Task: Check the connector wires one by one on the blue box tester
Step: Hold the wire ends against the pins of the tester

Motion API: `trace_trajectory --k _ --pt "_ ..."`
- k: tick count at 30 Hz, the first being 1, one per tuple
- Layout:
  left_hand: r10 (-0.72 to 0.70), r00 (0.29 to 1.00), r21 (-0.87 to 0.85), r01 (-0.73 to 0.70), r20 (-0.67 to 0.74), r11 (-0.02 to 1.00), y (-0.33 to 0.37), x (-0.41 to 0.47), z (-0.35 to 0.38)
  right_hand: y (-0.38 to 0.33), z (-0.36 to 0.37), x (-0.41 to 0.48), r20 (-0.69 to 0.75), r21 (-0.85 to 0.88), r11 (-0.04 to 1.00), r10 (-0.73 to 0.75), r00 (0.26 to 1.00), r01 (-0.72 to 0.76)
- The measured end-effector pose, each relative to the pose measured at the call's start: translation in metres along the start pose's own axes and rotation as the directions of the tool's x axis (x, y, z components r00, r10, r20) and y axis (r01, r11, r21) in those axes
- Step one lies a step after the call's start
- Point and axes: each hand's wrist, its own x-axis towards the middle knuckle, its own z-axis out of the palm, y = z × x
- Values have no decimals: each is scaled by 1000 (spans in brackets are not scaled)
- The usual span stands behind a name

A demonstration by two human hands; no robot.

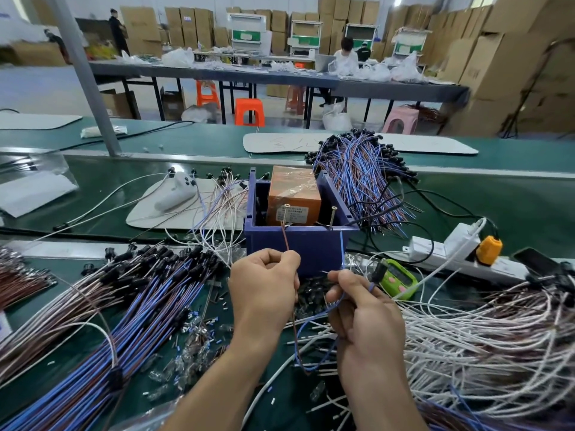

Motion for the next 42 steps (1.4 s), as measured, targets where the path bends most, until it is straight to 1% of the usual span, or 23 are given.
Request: trace_trajectory --k 8,16,21,25,42 --pt "36 999 10 -36 -1 999 -1 -1 2 1 -2 5 -6 -2 1000 -8 1000 8" --pt "38 999 22 -38 -1 999 -3 0 1 1 -3 5 -20 -14 1000 -26 999 26" --pt "42 999 28 -42 3 999 -4 1 1 -2 3 9 -81 -93 992 -94 992 86" --pt "55 998 24 -55 2 998 -4 0 2 -5 5 15 -112 -108 986 -141 984 129" --pt "94 996 20 -94 7 995 -8 1 3 -2 10 23 -104 -197 974 -132 986 110"
